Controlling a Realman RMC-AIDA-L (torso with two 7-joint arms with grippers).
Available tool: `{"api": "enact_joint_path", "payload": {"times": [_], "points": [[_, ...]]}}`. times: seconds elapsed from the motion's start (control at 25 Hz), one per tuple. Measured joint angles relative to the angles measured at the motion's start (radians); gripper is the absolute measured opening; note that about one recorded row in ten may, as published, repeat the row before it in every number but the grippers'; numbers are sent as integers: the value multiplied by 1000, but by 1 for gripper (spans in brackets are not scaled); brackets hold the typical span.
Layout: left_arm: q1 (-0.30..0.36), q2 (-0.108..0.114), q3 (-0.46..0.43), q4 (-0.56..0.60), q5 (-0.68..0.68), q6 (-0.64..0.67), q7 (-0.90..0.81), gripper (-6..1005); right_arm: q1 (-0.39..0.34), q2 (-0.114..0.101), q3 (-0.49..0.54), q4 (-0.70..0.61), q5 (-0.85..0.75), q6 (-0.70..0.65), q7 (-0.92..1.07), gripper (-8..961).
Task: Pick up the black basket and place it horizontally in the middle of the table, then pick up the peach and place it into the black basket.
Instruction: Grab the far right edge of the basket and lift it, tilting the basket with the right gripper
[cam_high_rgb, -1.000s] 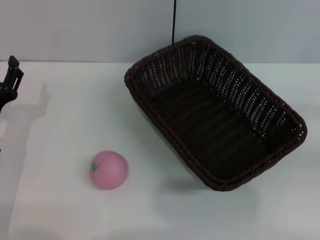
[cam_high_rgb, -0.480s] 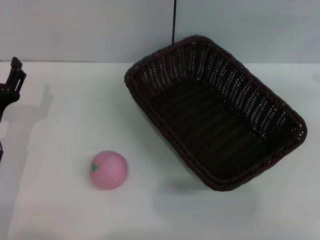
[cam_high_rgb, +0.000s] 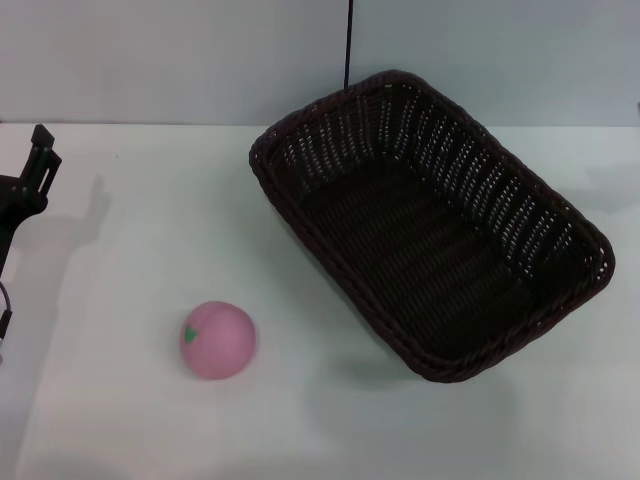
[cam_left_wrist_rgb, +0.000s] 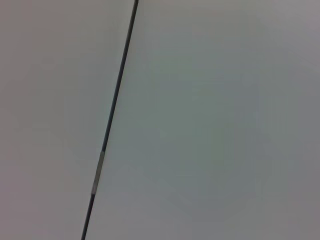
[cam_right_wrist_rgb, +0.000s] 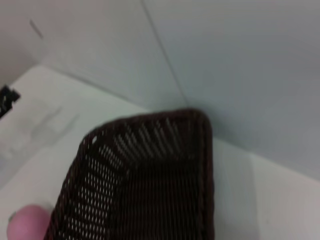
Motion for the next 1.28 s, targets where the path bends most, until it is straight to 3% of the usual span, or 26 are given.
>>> {"api": "enact_joint_path", "payload": {"times": [0.36,1.12,1.28], "points": [[2,0,0,-1,0,-5,0,766,7,8,-141,161,-6,133,-11,602],[0,-2,3,-1,0,1,-1,757,33,30,-237,341,-8,274,-73,593],[-5,-2,3,-1,0,0,-1,755,34,44,-276,366,-8,316,-80,591]]}}
